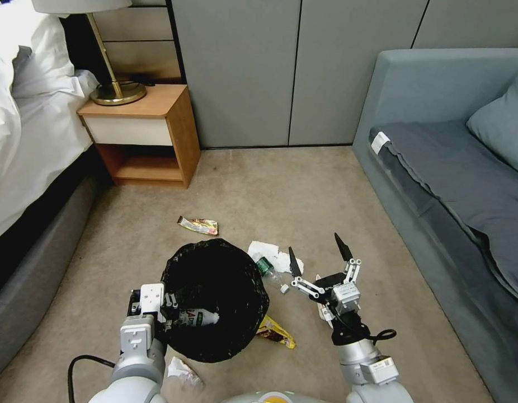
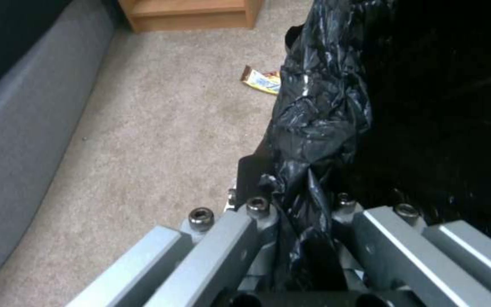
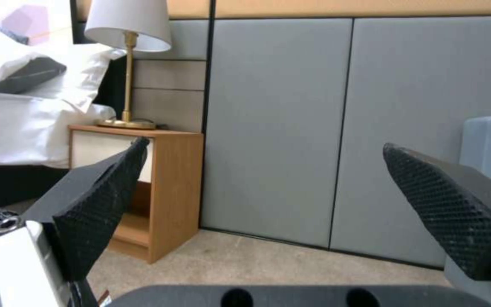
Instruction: Pick up the trash bin, then pick up the garbage from the floor and place it into the trash bin.
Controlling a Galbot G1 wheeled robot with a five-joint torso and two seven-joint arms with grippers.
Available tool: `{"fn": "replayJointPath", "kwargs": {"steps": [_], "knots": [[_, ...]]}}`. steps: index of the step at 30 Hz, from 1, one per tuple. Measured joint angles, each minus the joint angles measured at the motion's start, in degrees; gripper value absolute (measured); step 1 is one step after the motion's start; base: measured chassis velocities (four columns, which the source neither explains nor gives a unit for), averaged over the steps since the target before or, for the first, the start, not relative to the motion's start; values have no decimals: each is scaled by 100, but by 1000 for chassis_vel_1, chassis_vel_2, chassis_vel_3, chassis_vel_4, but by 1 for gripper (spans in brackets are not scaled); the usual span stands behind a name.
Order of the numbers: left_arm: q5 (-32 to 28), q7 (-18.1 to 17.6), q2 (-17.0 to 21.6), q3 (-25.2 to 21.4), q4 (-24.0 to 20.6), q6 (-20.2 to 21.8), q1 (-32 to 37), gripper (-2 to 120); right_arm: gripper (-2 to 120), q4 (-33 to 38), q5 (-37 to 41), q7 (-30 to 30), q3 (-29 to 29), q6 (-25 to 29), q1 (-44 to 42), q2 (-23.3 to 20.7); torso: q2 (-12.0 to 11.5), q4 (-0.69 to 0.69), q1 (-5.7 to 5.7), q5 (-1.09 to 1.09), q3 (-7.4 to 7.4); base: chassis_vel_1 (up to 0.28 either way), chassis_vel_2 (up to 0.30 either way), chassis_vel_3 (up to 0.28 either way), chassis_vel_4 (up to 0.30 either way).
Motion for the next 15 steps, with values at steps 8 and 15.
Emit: {"fn": "replayJointPath", "kwargs": {"steps": [8,15], "knots": [[-5,-3,2,-5,7,3,-13,1,100,-36,-4,32,39,9,23,-60,0,-1,0,0,0,0,0,0,0],[-7,-6,1,-10,16,6,-18,1,100,-104,-261,475,88,-508,131,-275,0,-1,0,0,0,0,0,0,0]]}}
